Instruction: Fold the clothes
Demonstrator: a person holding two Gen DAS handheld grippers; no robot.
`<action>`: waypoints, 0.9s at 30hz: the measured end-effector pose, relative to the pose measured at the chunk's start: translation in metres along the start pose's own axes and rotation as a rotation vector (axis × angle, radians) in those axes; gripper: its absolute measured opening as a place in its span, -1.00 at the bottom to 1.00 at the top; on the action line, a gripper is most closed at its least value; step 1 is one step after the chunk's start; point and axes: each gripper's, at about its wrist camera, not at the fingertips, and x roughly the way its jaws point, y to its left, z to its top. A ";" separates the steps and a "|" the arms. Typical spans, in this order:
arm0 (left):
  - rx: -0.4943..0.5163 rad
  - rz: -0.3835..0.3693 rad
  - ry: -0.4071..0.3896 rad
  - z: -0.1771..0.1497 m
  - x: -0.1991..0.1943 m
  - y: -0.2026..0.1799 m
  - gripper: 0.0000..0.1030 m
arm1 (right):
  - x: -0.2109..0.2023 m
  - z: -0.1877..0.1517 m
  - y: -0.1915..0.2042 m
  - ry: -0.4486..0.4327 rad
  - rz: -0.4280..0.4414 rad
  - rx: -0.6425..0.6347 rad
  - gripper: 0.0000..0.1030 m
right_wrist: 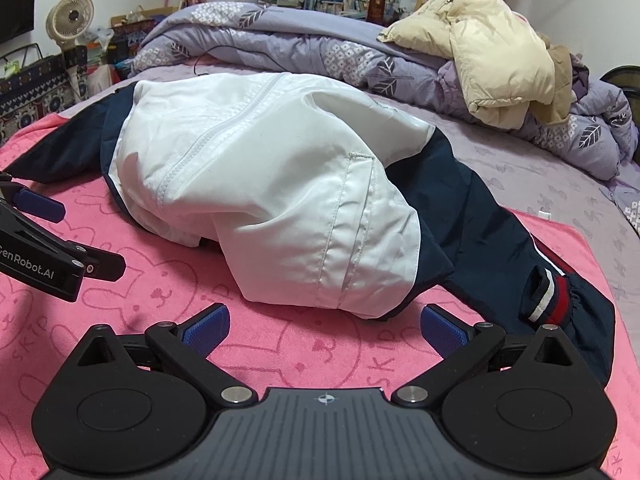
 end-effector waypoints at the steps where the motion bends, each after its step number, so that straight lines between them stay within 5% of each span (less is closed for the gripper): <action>1: -0.001 -0.001 0.001 0.000 0.001 0.000 1.00 | 0.000 0.000 0.000 0.000 0.000 -0.004 1.00; 9: -0.004 0.001 0.012 -0.003 0.005 0.002 1.00 | 0.009 0.001 -0.008 -0.050 -0.088 0.022 1.00; 19: -0.048 0.002 0.041 -0.026 -0.005 0.019 1.00 | 0.075 0.011 -0.008 -0.135 -0.173 -0.002 0.99; 21: -0.038 0.013 0.046 -0.033 -0.007 0.023 1.00 | 0.083 0.022 -0.011 -0.093 -0.102 0.064 0.68; 23: -0.031 0.044 0.046 -0.037 -0.007 0.028 1.00 | 0.080 0.030 -0.018 -0.065 -0.017 0.176 -0.31; 25: -0.048 0.056 0.048 -0.039 -0.006 0.034 1.00 | 0.064 0.034 -0.019 -0.077 0.030 0.197 -0.66; 27: -0.077 0.056 0.053 -0.042 -0.006 0.039 1.00 | 0.043 0.038 -0.020 -0.101 0.070 0.194 -0.77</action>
